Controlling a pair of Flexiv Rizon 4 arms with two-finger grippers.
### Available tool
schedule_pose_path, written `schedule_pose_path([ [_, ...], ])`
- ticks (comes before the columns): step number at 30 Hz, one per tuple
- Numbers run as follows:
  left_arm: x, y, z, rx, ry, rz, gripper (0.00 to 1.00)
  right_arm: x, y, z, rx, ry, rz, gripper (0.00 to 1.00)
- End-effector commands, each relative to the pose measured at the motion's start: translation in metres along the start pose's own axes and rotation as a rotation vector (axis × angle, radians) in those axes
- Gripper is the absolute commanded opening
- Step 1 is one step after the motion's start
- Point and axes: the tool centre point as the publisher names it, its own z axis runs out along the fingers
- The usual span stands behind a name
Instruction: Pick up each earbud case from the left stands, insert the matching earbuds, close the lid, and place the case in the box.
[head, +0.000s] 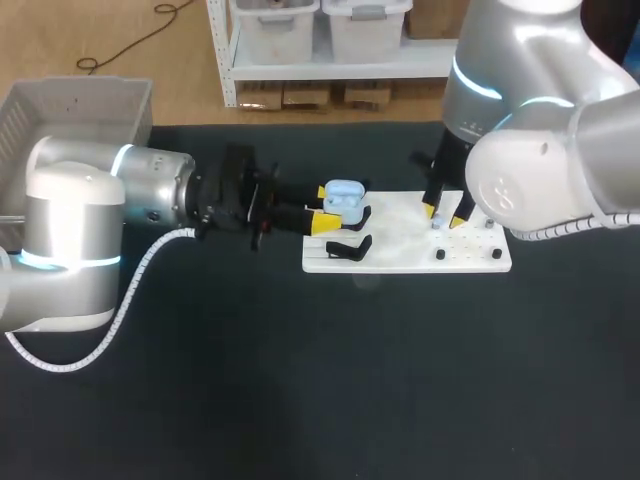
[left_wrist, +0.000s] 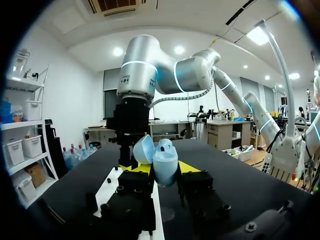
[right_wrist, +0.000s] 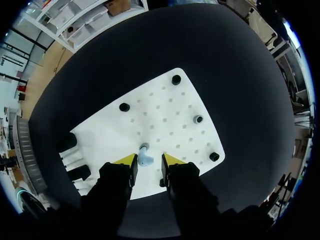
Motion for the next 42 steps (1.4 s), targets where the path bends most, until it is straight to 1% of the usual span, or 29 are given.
schedule_pose_path([
  [1, 0.0002, 0.0008, -0.0003, 0.003, 0.001, 0.0, 0.0, -0.001, 0.0012, 0.0035, 0.001, 0.0, -0.006, 0.33],
  [7, 0.0002, 0.0008, -0.0003, 0.003, 0.001, 0.0, 0.0, -0.0023, 0.002, 0.0075, 0.003, 0.008, -0.018, 0.32],
  [9, 0.0002, 0.0008, -0.0003, 0.003, 0.001, 0.0, 0.0, -0.0026, 0.0025, 0.009, 0.004, 0.012, -0.02, 0.33],
  [15, 0.0002, 0.0008, -0.0003, 0.003, 0.001, 0.0, 0.0, -0.0026, 0.0037, 0.01, 0.008, 0.011, -0.031, 0.31],
  [19, 0.0002, 0.0008, -0.0003, 0.003, 0.001, 0.0, 0.0, -0.0029, 0.0045, 0.0106, 0.013, 0.012, -0.036, 0.27],
  [21, 0.0002, 0.0008, -0.0003, 0.003, 0.001, 0.0, 0.0, -0.0031, 0.0049, 0.011, 0.015, 0.013, -0.039, 0.23],
  [25, 0.0002, 0.0008, -0.0003, 0.003, 0.001, 0.0, 0.0, -0.0033, 0.0058, 0.0117, 0.02, 0.017, -0.046, 0.24],
  [28, 0.0002, 0.0008, -0.0003, 0.003, 0.001, 0.0, 0.0, -0.0033, 0.0065, 0.0122, 0.022, 0.018, -0.049, 0.22],
  [30, 0.0002, 0.0008, -0.0003, 0.003, 0.001, 0.0, 0.0, -0.0034, 0.0069, 0.0124, 0.022, 0.019, -0.05, 0.2],
  [33, 0.0002, 0.0008, -0.0003, 0.003, 0.001, 0.0, 0.0, -0.0035, 0.0073, 0.0126, 0.024, 0.018, -0.052, 0.0],
  [42, 0.0002, 0.0008, -0.0003, 0.003, 0.001, 0.0, 0.0, -0.0023, 0.0074, 0.0096, 0.024, 0.017, -0.058, 0.0],
])
